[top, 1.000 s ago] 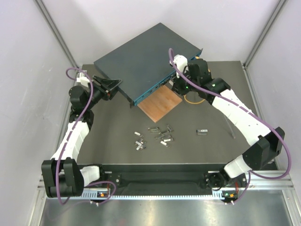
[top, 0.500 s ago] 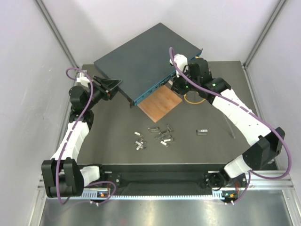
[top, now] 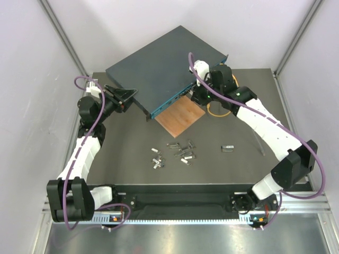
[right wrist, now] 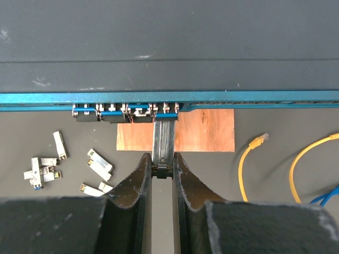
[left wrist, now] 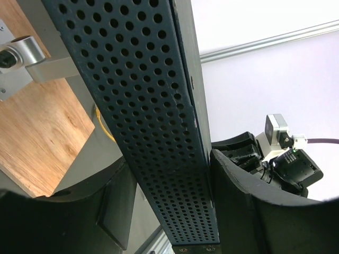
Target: Insert the plug into the switch port
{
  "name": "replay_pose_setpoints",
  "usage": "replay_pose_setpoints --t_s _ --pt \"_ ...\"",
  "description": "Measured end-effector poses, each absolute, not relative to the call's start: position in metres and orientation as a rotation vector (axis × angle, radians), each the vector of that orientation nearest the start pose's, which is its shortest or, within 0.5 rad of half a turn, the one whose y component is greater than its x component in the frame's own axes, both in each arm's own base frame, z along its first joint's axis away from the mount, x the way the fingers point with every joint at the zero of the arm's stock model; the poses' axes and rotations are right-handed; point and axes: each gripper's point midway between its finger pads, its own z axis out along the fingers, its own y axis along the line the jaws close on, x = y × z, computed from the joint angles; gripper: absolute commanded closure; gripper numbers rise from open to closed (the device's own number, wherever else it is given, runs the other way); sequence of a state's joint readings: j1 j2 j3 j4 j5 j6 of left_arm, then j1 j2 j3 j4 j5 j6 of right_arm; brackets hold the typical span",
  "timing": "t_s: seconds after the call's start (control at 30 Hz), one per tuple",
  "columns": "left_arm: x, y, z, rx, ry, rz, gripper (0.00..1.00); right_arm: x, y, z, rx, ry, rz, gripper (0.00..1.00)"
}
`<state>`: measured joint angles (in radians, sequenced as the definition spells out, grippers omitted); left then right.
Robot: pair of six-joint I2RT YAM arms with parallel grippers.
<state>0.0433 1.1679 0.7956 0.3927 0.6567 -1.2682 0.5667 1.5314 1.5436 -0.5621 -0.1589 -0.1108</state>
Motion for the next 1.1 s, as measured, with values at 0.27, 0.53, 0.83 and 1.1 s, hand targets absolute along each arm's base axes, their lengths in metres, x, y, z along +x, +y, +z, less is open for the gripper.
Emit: replay_pose_setpoints --t_s 0.27,0.53,0.83,1.1 --pt "0.361 -0.123 0.315 -0.554 1.665 -1.435 0.82 0.363 0.26 0.28 -0.807 1.996 0.441 1.0" --pt "0.362 -0.123 0.315 -0.555 1.666 -1.435 0.83 0.367 0.264 0.28 -0.814 2.006 0.447 1.0" --pt "0.362 -0.123 0.315 -0.555 1.666 -1.435 0.83 0.371 0.267 0.282 -0.819 2.012 0.451 0.99" --pt "0.363 -0.123 0.315 -0.552 1.669 -1.436 0.83 0.377 0.272 0.282 -0.819 1.992 0.459 0.96"
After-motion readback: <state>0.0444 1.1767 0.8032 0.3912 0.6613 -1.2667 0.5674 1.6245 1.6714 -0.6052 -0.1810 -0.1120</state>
